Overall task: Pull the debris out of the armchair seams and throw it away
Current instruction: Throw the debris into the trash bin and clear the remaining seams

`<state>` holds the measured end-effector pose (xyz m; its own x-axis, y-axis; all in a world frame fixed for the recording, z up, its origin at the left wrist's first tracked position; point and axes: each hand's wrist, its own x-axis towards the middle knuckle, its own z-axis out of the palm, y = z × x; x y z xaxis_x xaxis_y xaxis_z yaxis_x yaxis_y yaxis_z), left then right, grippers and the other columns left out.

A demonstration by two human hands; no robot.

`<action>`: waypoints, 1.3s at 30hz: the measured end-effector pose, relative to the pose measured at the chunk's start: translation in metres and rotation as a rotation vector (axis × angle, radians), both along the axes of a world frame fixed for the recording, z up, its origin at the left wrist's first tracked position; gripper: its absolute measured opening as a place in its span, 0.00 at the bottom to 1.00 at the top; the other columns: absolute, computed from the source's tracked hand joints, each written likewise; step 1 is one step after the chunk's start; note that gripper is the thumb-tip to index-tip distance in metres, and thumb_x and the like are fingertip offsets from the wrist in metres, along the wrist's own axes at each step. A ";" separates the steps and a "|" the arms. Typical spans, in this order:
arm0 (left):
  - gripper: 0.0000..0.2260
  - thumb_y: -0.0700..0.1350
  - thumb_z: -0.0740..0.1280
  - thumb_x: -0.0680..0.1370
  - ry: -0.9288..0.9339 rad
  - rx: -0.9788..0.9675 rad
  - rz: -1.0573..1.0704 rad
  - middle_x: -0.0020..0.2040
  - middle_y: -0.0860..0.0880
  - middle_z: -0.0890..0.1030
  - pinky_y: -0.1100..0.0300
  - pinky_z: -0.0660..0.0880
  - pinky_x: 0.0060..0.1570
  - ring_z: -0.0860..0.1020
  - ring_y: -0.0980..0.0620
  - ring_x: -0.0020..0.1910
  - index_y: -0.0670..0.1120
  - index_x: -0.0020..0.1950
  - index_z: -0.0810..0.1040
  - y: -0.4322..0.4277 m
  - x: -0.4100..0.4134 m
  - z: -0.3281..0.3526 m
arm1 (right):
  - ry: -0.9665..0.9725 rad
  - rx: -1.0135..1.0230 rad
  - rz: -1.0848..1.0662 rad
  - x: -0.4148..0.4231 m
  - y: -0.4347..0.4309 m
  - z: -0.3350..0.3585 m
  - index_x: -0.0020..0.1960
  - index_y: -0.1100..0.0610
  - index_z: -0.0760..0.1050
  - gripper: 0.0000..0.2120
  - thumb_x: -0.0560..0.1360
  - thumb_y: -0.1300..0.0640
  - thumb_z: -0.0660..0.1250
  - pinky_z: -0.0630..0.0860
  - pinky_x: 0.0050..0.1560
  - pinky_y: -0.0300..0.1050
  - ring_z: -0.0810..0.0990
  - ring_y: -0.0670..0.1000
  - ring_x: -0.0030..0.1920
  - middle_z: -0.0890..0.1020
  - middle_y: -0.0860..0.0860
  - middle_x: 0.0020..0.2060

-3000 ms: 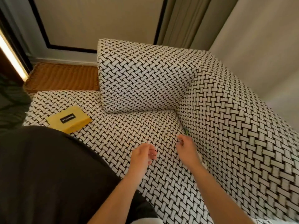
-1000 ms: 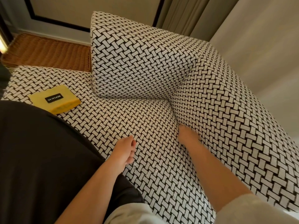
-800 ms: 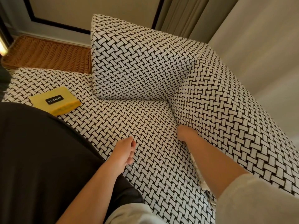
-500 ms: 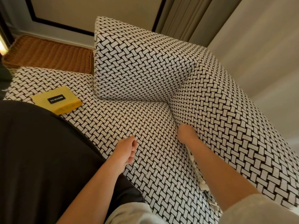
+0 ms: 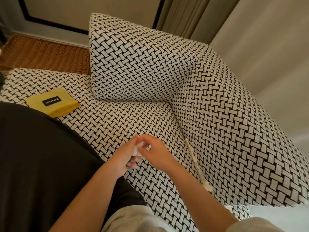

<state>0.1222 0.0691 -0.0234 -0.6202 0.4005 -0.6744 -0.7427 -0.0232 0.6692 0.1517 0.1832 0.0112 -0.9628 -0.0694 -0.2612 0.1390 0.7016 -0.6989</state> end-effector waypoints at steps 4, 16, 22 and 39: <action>0.16 0.52 0.56 0.81 0.072 -0.186 -0.003 0.33 0.48 0.70 0.65 0.61 0.19 0.64 0.55 0.25 0.41 0.57 0.74 0.003 -0.002 -0.003 | -0.055 -0.077 -0.053 0.002 0.016 0.000 0.64 0.49 0.68 0.15 0.78 0.57 0.61 0.72 0.31 0.33 0.74 0.41 0.35 0.76 0.45 0.50; 0.14 0.50 0.58 0.81 0.062 -0.137 0.068 0.35 0.47 0.70 0.67 0.60 0.17 0.63 0.55 0.26 0.43 0.61 0.71 0.001 -0.001 -0.006 | -0.060 0.694 -0.651 -0.003 0.123 -0.056 0.51 0.60 0.77 0.08 0.78 0.60 0.60 0.76 0.36 0.44 0.77 0.52 0.39 0.78 0.53 0.39; 0.16 0.51 0.58 0.80 0.089 -0.148 0.017 0.35 0.47 0.70 0.67 0.61 0.18 0.64 0.56 0.26 0.42 0.62 0.71 -0.001 -0.001 -0.010 | -0.207 0.846 -0.537 -0.022 0.118 -0.041 0.56 0.62 0.74 0.10 0.77 0.64 0.58 0.77 0.44 0.46 0.78 0.55 0.48 0.78 0.56 0.50; 0.13 0.50 0.58 0.80 0.160 -0.062 0.476 0.24 0.51 0.65 0.66 0.58 0.17 0.61 0.56 0.20 0.45 0.40 0.71 -0.065 -0.013 0.055 | 0.153 -0.079 -0.149 -0.059 -0.066 0.009 0.54 0.59 0.74 0.09 0.80 0.57 0.57 0.75 0.34 0.34 0.78 0.46 0.39 0.79 0.52 0.44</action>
